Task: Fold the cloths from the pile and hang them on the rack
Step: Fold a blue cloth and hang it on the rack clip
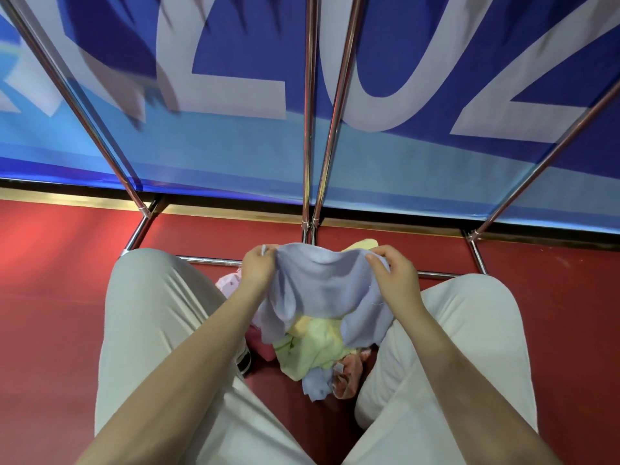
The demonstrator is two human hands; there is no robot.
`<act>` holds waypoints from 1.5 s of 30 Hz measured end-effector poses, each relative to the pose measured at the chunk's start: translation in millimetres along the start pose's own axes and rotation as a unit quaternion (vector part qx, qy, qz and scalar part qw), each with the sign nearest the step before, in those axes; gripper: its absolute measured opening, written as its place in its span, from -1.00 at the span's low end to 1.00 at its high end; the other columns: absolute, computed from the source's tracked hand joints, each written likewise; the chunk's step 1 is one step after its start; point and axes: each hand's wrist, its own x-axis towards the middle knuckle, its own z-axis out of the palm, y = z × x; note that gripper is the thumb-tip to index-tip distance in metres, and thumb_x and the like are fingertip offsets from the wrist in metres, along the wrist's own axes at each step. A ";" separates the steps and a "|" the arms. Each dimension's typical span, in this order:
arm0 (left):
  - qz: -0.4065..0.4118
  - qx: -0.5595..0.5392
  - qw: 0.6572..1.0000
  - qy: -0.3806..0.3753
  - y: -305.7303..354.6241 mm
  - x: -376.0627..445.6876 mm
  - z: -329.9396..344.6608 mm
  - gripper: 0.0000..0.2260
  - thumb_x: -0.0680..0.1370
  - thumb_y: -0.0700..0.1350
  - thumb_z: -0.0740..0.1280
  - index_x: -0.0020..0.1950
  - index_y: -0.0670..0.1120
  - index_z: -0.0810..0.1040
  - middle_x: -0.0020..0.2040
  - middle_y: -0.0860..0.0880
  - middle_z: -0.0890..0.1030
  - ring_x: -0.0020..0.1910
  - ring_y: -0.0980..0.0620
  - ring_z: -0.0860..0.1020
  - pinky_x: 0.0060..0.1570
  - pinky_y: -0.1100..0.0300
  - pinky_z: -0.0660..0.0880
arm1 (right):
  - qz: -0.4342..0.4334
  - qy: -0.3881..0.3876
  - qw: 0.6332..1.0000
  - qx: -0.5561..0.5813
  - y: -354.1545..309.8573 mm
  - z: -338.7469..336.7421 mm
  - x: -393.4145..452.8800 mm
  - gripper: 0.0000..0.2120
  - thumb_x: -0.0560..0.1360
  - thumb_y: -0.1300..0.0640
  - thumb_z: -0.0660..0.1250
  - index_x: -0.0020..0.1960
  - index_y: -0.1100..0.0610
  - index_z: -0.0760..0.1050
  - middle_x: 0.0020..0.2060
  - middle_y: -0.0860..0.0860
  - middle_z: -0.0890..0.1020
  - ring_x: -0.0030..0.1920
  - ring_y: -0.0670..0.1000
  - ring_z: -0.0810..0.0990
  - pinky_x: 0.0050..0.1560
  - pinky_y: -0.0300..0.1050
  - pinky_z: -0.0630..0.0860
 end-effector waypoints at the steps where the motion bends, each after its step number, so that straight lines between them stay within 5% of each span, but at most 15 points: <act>1: 0.015 0.006 1.000 -0.009 -1.2 -3.1 6.1 -0.77 0.63 -0.20 0.17 0.07 -0.15 0.62 -0.07 -0.08 0.61 -0.06 -0.03 0.51 -0.02 0.19 0.39 | -0.005 -0.016 1.000 -0.005 -0.4 2.0 -0.2 -0.91 0.56 0.15 0.31 -0.10 0.06 0.56 -0.18 -0.09 0.63 -0.15 -0.14 0.55 -0.15 -0.37 0.41; 10: 0.139 0.001 0.973 -0.184 2.3 -42.7 48.4 -0.71 0.67 -0.17 0.11 0.27 -0.15 0.56 0.15 -0.02 0.60 0.12 0.08 0.53 0.07 0.39 0.40 | -0.025 -0.082 0.995 0.043 -15.6 20.9 2.3 -0.86 0.56 0.20 0.28 -0.09 0.02 0.58 -0.18 -0.14 0.63 -0.10 -0.17 0.58 -0.06 -0.39 0.44; 18: 0.166 -0.005 0.958 -0.232 3.8 -46.8 57.4 -0.76 0.61 -0.10 0.17 -0.24 -0.11 0.47 -0.28 0.00 0.45 -0.24 0.10 0.41 -0.12 0.12 0.42 | 0.007 -0.031 0.996 0.084 -8.8 24.7 11.2 -0.89 0.55 0.23 0.29 -0.12 0.11 0.56 -0.18 -0.08 0.63 -0.06 -0.03 0.59 0.01 -0.20 0.47; 25: 0.125 -0.075 0.982 -0.120 17.1 -42.6 46.0 -0.81 0.56 -0.22 0.31 -0.23 -0.04 0.58 -0.24 0.06 0.60 -0.21 0.15 0.52 -0.10 0.26 0.47 | 0.025 -0.091 0.995 0.030 -4.6 20.8 7.8 -0.93 0.53 0.20 0.33 -0.10 0.12 0.58 -0.23 -0.05 0.61 -0.19 -0.12 0.53 -0.10 -0.26 0.43; 31: 0.090 -0.086 0.992 -0.028 26.3 -21.6 13.3 -0.87 0.57 -0.15 0.28 -0.13 -0.13 0.58 -0.15 -0.06 0.61 -0.13 0.01 0.53 0.02 0.08 0.48 | -0.006 -0.148 0.989 -0.022 2.9 19.9 -0.7 -0.89 0.56 0.19 0.31 -0.14 0.08 0.53 -0.28 -0.13 0.55 -0.26 -0.23 0.46 -0.18 -0.40 0.34; 40: 0.076 -0.078 0.993 0.041 18.2 -5.0 -23.8 -0.84 0.59 -0.08 0.27 -0.16 -0.07 0.55 -0.18 -0.02 0.58 -0.17 0.07 0.50 -0.11 0.18 0.45 | 0.054 -0.195 0.977 -0.067 19.7 13.3 -5.7 -0.70 0.57 0.13 0.26 -0.32 0.09 0.30 -0.37 0.01 0.30 -0.33 -0.05 0.27 -0.28 -0.13 0.19; 45: 0.006 -0.073 0.997 0.031 10.7 -1.4 -28.1 -0.83 0.60 -0.05 0.25 -0.13 -0.06 0.55 -0.11 -0.07 0.60 -0.08 -0.01 0.53 -0.04 0.12 0.46 | 0.060 -0.190 0.980 -0.031 13.2 15.4 -8.6 -0.66 0.59 0.16 0.25 -0.32 0.11 0.22 -0.40 -0.03 0.22 -0.38 -0.08 0.20 -0.34 -0.21 0.14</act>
